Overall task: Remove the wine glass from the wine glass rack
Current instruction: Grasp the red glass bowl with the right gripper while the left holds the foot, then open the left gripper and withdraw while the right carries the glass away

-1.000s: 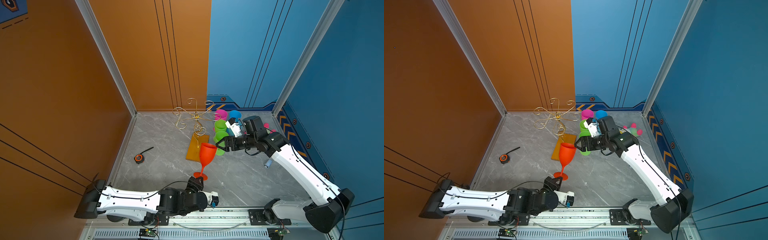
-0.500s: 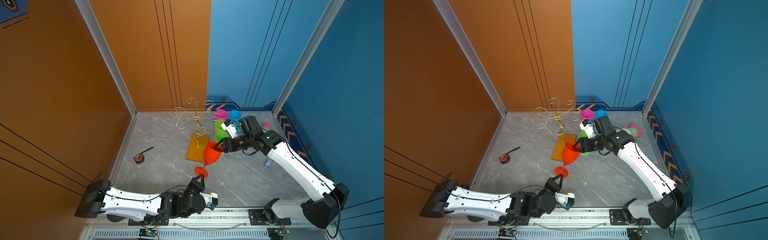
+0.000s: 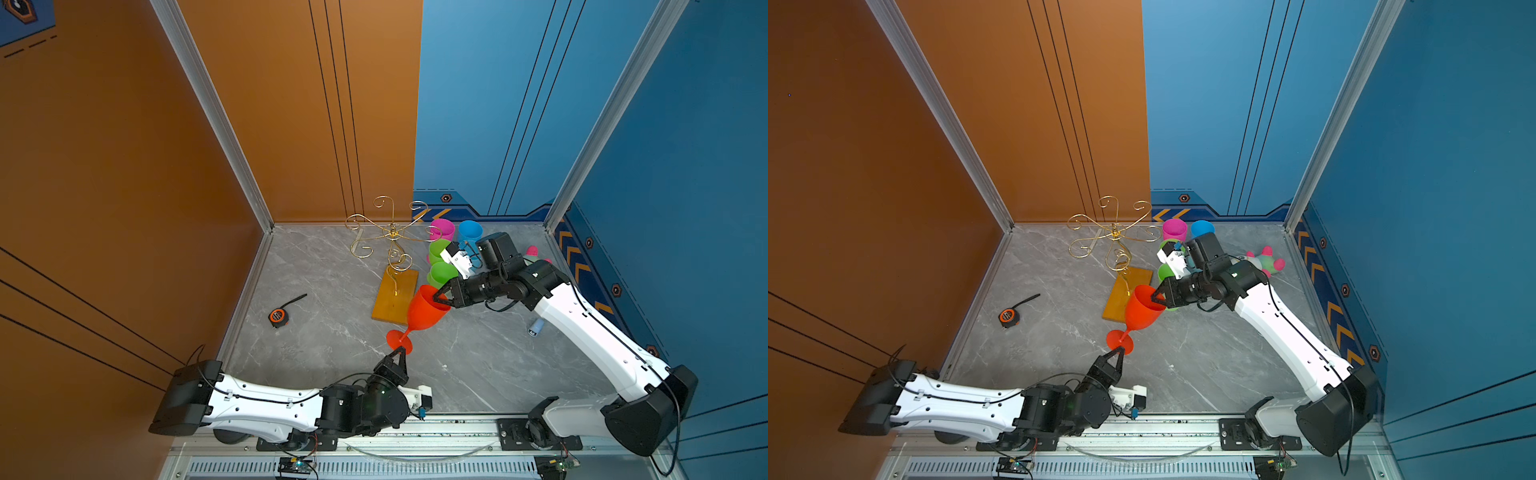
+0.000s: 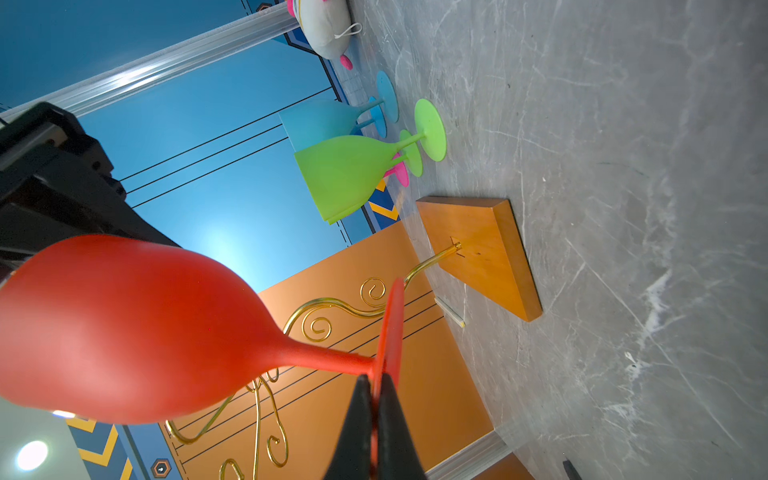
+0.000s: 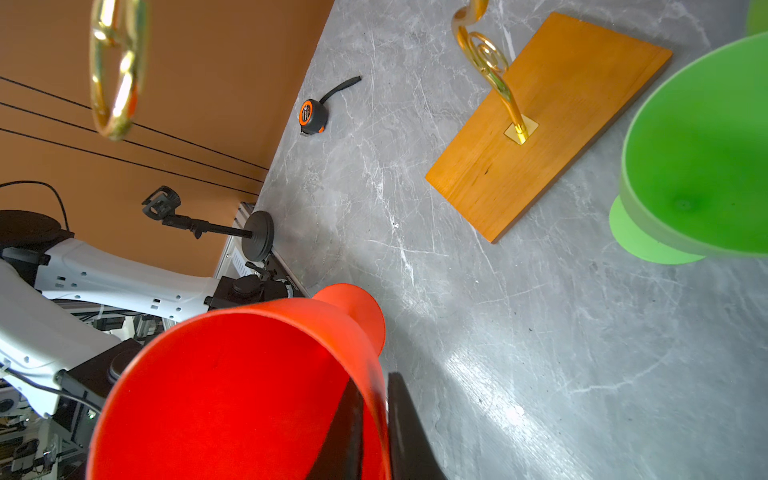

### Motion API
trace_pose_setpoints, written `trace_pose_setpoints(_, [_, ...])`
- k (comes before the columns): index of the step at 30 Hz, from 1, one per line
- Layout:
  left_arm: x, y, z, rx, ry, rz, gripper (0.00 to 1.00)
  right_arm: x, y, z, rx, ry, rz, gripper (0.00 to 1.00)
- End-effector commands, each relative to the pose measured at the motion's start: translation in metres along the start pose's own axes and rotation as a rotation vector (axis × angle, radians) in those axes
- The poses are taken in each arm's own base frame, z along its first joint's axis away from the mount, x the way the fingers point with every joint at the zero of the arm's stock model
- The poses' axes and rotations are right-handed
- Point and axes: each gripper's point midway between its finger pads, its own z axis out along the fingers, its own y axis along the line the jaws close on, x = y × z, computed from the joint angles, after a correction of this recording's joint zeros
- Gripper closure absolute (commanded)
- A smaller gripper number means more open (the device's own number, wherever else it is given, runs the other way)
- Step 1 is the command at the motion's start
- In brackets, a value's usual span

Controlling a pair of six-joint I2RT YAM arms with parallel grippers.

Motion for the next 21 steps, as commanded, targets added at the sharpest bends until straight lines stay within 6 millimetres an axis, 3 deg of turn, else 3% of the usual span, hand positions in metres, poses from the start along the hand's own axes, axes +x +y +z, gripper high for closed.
trace_pose_setpoints(1, [0.007,0.009,-0.002,-0.035,0.027,-0.069,0.96,0.006,0.006,-0.003,-0.011,0.025,-0.014,0.9])
trace_pose_setpoints(14, [-0.002,0.0,0.0,-0.014,-0.008,-0.124,0.72,0.0,-0.01,-0.011,0.077,-0.015,-0.032,0.98])
trace_pose_setpoints(21, [-0.003,0.006,0.001,-0.022,0.007,-0.267,0.59,-0.006,-0.035,-0.021,0.224,-0.068,-0.041,0.99])
